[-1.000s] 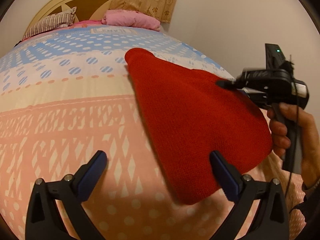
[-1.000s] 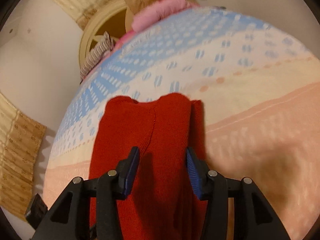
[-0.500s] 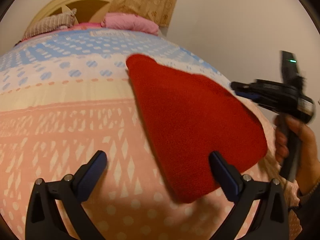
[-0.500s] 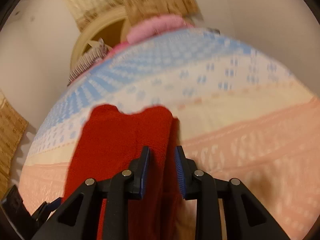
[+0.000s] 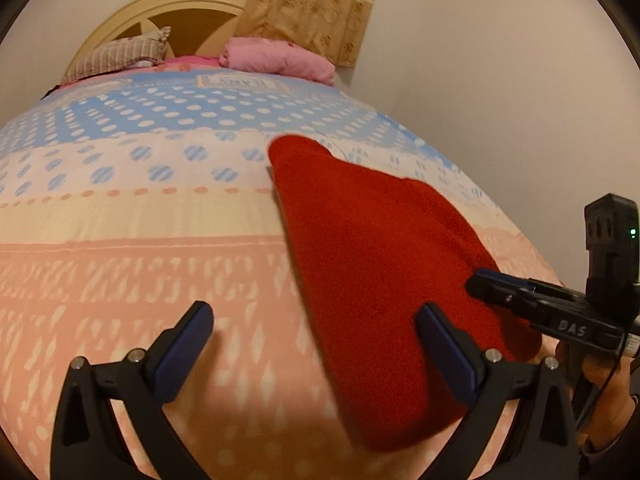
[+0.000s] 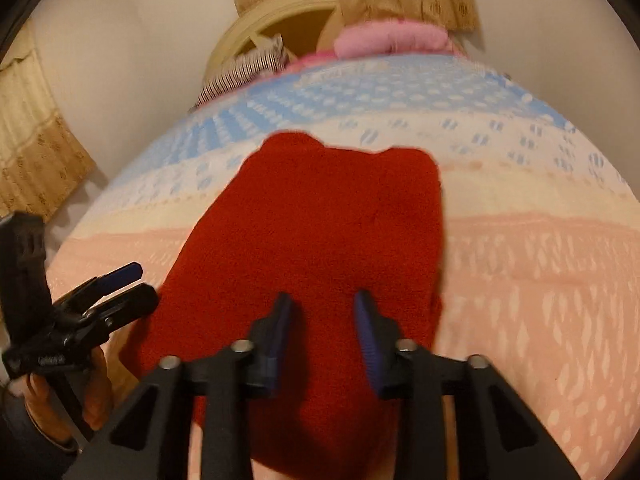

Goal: Fold small clothes

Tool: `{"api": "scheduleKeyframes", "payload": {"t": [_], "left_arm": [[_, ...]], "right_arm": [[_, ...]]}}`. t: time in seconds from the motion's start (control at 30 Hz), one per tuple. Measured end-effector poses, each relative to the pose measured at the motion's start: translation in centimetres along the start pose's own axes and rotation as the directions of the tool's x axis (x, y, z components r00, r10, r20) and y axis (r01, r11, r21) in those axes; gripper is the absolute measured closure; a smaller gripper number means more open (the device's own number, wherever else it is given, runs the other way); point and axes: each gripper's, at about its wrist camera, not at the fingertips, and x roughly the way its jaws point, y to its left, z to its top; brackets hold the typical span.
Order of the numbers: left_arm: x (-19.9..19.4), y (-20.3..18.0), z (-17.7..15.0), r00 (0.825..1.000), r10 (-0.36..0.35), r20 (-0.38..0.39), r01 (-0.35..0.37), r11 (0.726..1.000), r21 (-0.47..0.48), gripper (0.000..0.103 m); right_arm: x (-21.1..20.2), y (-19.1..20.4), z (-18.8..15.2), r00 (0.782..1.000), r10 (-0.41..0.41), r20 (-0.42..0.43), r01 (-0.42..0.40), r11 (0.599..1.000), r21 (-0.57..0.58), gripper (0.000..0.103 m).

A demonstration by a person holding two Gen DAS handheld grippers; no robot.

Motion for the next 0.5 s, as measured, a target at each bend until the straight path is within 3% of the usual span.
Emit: {"api": "scheduleKeyframes", "payload": {"t": [0.1, 0.37, 0.5], "left_arm": [[1.2, -0.7, -0.8, 0.999, 0.02, -0.042, -0.019, 0.999, 0.036, 0.0], [1.3, -0.1, -1.0, 0.998, -0.005, -0.056, 0.006, 1.0, 0.013, 0.0], [1.0, -0.5, -1.1, 0.999, 0.015, -0.042, -0.014, 0.999, 0.03, 0.0]], "right_arm": [[-0.2, -0.5, -0.7, 1.0, 0.013, 0.027, -0.013, 1.0, 0.002, 0.073], [-0.3, -0.6, -1.1, 0.999, 0.014, 0.042, -0.014, 1.0, -0.003, 0.073], [-0.6, -0.4, -1.2, 0.999, 0.01, 0.047, -0.01, 1.0, 0.004, 0.073]]}}
